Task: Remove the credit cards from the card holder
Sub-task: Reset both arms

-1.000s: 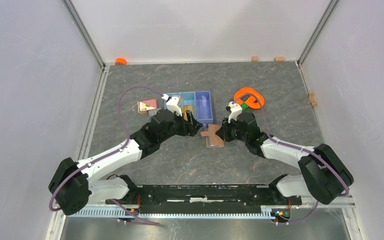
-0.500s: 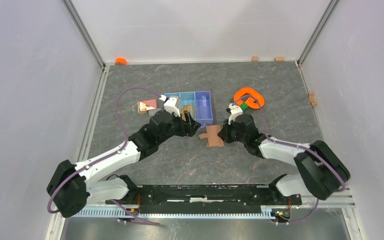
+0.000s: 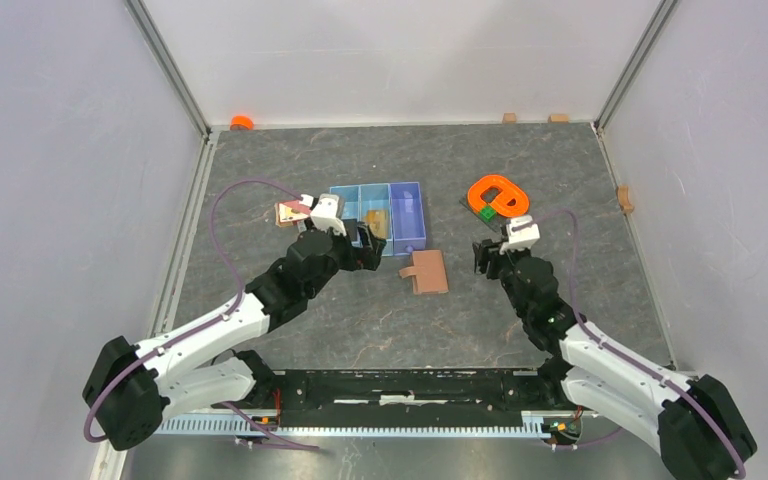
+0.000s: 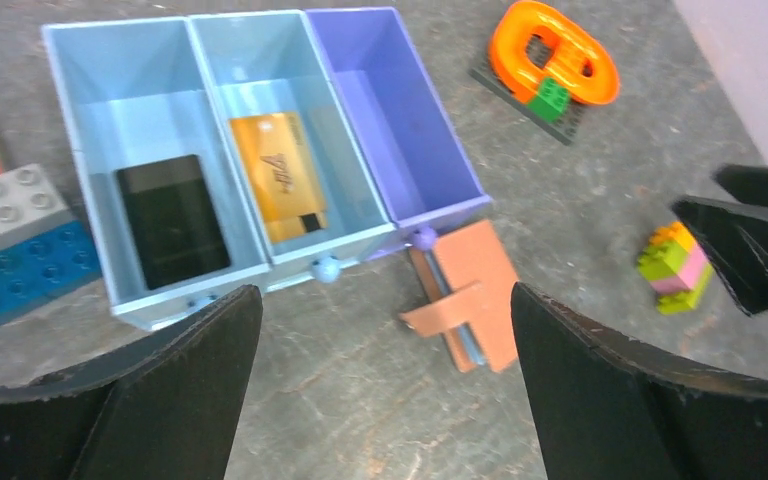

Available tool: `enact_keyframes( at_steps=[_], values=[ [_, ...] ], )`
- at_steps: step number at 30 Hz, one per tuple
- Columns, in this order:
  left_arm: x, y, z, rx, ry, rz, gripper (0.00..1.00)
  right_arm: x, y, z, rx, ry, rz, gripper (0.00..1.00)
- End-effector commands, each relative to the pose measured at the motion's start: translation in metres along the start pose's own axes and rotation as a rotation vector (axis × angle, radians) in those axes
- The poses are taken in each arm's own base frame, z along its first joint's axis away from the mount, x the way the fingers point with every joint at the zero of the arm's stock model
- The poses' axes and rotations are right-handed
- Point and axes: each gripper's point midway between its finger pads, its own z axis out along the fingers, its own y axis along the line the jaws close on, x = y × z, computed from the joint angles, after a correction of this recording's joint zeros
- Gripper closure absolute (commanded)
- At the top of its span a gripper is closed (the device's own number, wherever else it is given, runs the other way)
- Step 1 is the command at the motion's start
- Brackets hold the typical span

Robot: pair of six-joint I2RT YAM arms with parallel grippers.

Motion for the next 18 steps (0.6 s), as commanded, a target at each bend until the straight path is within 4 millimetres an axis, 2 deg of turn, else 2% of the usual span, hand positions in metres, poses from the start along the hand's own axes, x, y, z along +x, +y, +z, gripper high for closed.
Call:
enact_keyframes(
  at_steps=[1,4,7,12,16,17,18],
  values=[
    [-0.026,0.03,-0.002,-0.155,-0.111,0.096,0.0,0.0,-0.051,-0.012,0.241,-0.106,-0.098,0.23],
    [-0.032,0.053,-0.006,-0.291,-0.122,0.119,0.0,0.011,-0.072,-0.019,0.346,-0.113,-0.113,0.03],
    [-0.04,0.069,-0.011,-0.37,-0.144,0.159,0.0,0.014,-0.09,-0.024,0.423,-0.094,-0.172,0.02],
    [-0.05,0.099,-0.022,-0.49,-0.206,0.196,0.0,0.026,-0.12,-0.02,0.436,-0.058,-0.178,0.02],
    [-0.045,0.106,-0.017,-0.495,-0.188,0.256,0.0,0.039,-0.121,-0.02,0.385,-0.051,-0.244,0.02],
    [-0.046,0.109,-0.017,-0.514,-0.191,0.264,0.0,0.035,-0.123,-0.02,0.393,-0.072,-0.26,0.03],
    [-0.045,0.112,-0.017,-0.531,-0.193,0.266,0.0,0.046,-0.126,-0.024,0.404,-0.049,-0.27,0.02]
  ],
)
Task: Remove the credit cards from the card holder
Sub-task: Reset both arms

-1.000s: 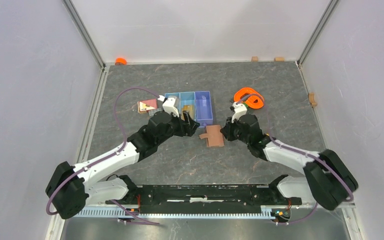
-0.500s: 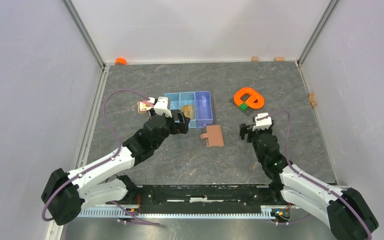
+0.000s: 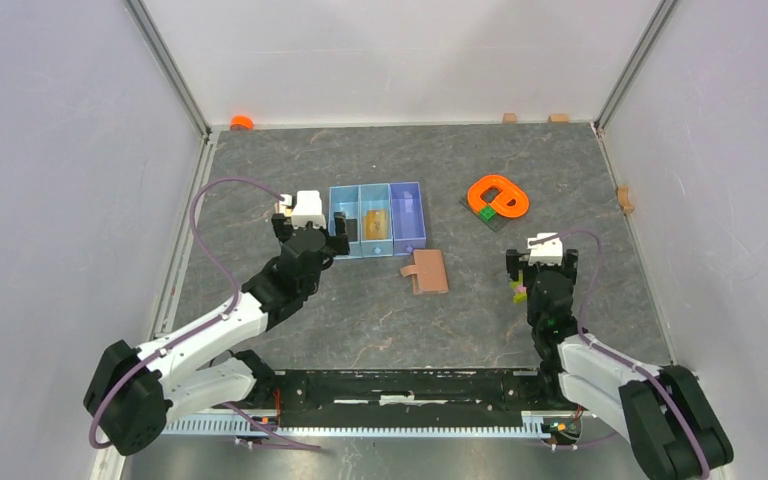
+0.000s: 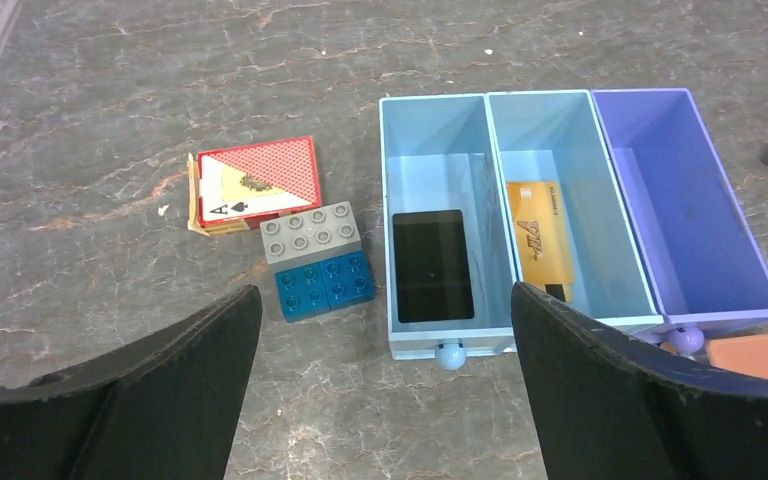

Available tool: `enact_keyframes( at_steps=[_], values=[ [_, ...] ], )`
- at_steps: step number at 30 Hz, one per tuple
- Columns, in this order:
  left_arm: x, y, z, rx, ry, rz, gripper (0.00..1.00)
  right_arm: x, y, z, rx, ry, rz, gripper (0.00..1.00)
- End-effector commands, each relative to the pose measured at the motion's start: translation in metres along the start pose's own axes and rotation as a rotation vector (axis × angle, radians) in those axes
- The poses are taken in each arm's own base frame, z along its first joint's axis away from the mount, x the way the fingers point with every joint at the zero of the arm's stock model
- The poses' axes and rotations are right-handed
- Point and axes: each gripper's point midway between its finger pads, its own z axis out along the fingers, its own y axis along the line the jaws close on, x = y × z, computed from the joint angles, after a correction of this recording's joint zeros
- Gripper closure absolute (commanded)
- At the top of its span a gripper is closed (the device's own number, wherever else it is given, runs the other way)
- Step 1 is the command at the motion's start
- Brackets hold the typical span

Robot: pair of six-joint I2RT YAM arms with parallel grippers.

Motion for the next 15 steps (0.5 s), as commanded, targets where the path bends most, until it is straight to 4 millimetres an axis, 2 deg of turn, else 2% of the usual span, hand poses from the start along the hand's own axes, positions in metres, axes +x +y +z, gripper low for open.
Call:
enact_keyframes(
  at_steps=[1,6,8,12,13,15],
  values=[
    [-0.01,0.015,0.006,-0.083,-0.064,0.066,0.0,0.003,0.002,-0.002,-0.035,-0.063,-0.058,0.02],
    [-0.004,0.023,0.009,-0.133,-0.076,0.084,0.0,0.012,-0.014,-0.006,0.042,-0.097,-0.013,0.03],
    [-0.006,0.025,0.008,-0.15,-0.075,0.071,0.0,0.017,-0.019,0.005,0.093,-0.029,-0.05,0.08],
    [-0.014,0.027,0.006,-0.16,-0.09,0.063,0.0,0.01,-0.022,0.012,0.113,-0.039,-0.119,0.07],
    [-0.016,0.026,0.006,-0.153,-0.095,0.065,0.0,0.009,-0.022,0.007,0.101,-0.072,-0.12,0.05],
    [-0.016,0.012,0.006,-0.048,-0.098,0.131,0.0,-0.001,-0.04,-0.006,0.176,-0.154,-0.082,0.02]
  ],
)
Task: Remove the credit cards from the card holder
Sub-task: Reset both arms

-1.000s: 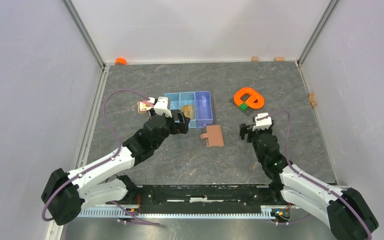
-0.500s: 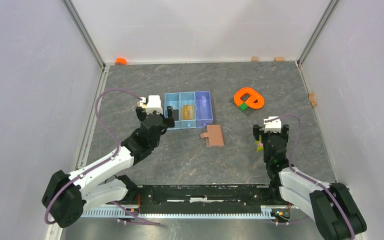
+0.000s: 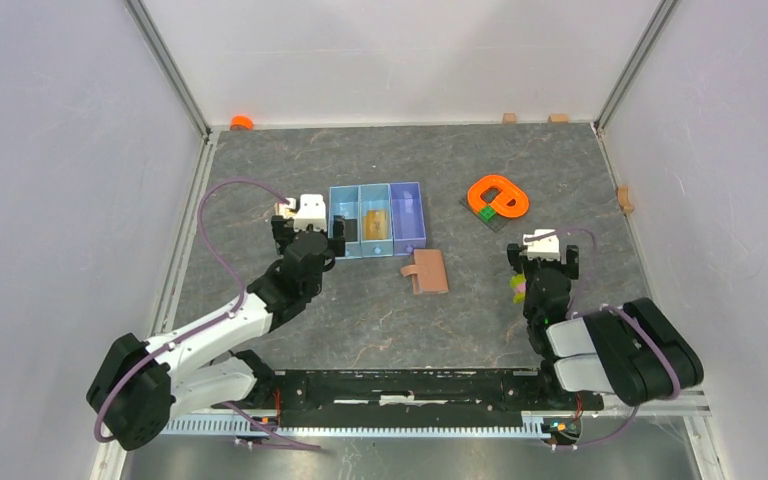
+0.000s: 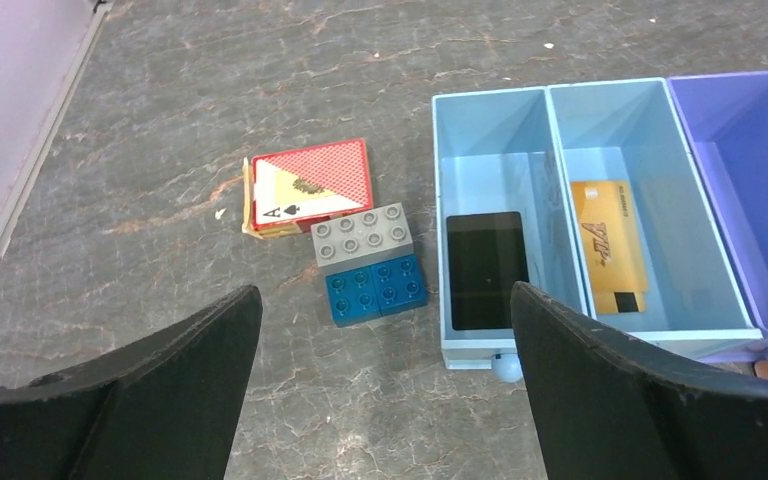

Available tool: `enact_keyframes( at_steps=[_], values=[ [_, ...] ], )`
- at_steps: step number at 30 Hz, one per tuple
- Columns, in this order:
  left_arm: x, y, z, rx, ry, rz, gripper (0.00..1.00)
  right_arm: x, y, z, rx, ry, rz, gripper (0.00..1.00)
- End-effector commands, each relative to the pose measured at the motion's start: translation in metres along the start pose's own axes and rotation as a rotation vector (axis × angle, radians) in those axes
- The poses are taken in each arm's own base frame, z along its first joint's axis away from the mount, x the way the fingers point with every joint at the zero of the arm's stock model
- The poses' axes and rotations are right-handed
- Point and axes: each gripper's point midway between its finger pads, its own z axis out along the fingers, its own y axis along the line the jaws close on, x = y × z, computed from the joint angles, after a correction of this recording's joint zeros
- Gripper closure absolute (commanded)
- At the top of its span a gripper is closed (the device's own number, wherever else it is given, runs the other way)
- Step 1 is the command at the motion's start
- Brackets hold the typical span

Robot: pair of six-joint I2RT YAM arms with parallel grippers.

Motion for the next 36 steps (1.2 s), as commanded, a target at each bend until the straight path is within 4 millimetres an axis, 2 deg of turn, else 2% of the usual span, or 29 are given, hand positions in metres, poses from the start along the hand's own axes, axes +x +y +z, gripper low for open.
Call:
enact_keyframes(
  at_steps=[1,6,10,14,16,17,19,21,24,27,31,34,36],
  values=[
    [-0.025,-0.01,-0.002,0.086,-0.088,0.037,0.0,-0.014,-0.031,-0.019,0.116,-0.138,0.05,0.02],
    [-0.01,0.004,0.009,0.05,-0.118,0.087,0.0,-0.011,-0.029,-0.016,0.106,-0.119,0.052,0.02],
    [0.008,0.037,0.03,-0.055,-0.089,0.067,0.0,-0.011,-0.029,-0.016,0.105,-0.12,0.052,0.02],
    [0.013,0.068,0.038,-0.128,-0.115,0.035,0.0,-0.012,-0.029,-0.016,0.106,-0.122,0.053,0.02],
    [0.023,0.074,0.041,-0.093,-0.17,-0.004,0.0,-0.012,-0.029,-0.016,0.106,-0.122,0.053,0.02],
    [0.036,0.079,0.047,-0.099,-0.133,-0.006,0.0,-0.012,-0.029,-0.015,0.107,-0.123,0.054,0.02],
    [0.046,0.091,0.062,-0.107,-0.102,-0.027,0.0,-0.012,-0.03,-0.015,0.108,-0.123,0.054,0.02],
    [0.048,0.083,0.069,-0.054,-0.052,-0.006,0.0,-0.012,-0.029,-0.016,0.106,-0.122,0.053,0.02],
    [0.047,0.089,0.067,-0.071,-0.079,-0.01,0.0,-0.012,-0.029,-0.016,0.105,-0.123,0.053,0.02],
    [0.048,0.074,0.067,0.024,-0.076,0.025,0.01,-0.012,-0.029,-0.015,0.106,-0.123,0.054,0.02],
    [0.05,0.069,0.074,0.04,-0.038,0.049,0.03,-0.012,-0.029,-0.016,0.106,-0.122,0.053,0.01],
    [0.045,0.068,0.06,0.078,-0.146,0.075,0.07,-0.012,-0.029,-0.015,0.106,-0.122,0.053,0.01],
    [0.052,0.082,0.051,0.048,-0.256,0.023,0.04,-0.012,-0.029,-0.015,0.106,-0.123,0.053,0.01]
  ],
)
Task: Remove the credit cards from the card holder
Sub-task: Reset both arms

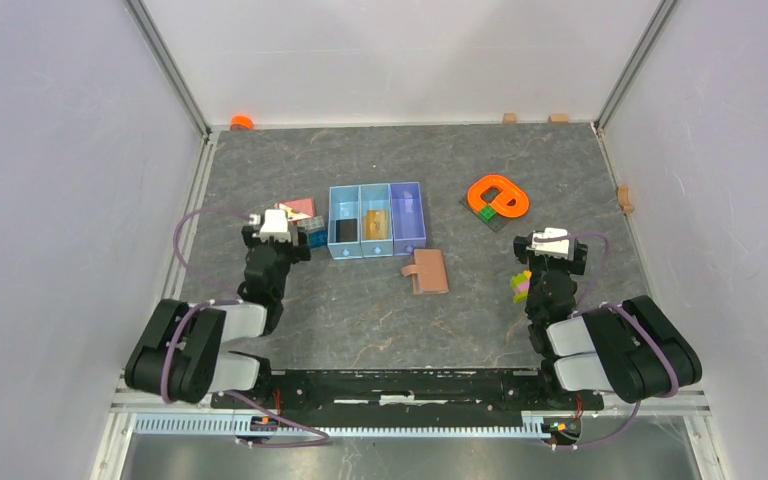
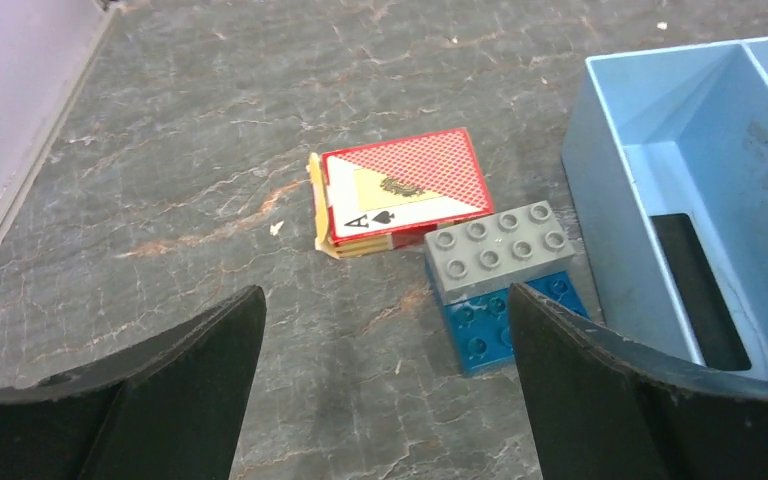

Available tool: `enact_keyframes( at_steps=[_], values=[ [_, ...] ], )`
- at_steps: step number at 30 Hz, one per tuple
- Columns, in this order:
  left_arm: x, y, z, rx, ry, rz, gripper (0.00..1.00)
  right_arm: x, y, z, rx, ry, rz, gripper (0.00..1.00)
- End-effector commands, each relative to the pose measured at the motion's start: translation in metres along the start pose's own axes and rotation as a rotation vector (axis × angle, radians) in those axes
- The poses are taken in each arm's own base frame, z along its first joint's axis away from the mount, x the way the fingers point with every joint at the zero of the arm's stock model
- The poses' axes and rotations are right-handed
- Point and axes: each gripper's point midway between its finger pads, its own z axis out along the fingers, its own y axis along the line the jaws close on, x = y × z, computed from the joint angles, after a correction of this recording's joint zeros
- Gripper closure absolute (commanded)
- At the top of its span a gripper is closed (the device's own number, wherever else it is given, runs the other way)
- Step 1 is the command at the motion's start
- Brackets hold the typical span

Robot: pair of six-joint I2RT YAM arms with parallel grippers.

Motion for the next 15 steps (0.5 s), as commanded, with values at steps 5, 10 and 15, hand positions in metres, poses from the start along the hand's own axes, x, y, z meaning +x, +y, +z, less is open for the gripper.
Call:
enact_keyframes(
  at_steps=[5,10,15],
  values=[
    [-0.005,0.019,0.004,-0.073,-0.126,-0.021,0.0,0.024,-0.013,-0.024,0.002,0.039,-0.037,0.01],
    [-0.001,0.046,0.014,-0.231,-0.084,-0.083,0.0,0.023,-0.013,-0.024,0.002,0.036,-0.035,0.01],
    [-0.002,0.045,0.014,-0.23,-0.09,-0.084,0.0,0.023,-0.013,-0.024,0.003,0.037,-0.036,0.01]
  ],
)
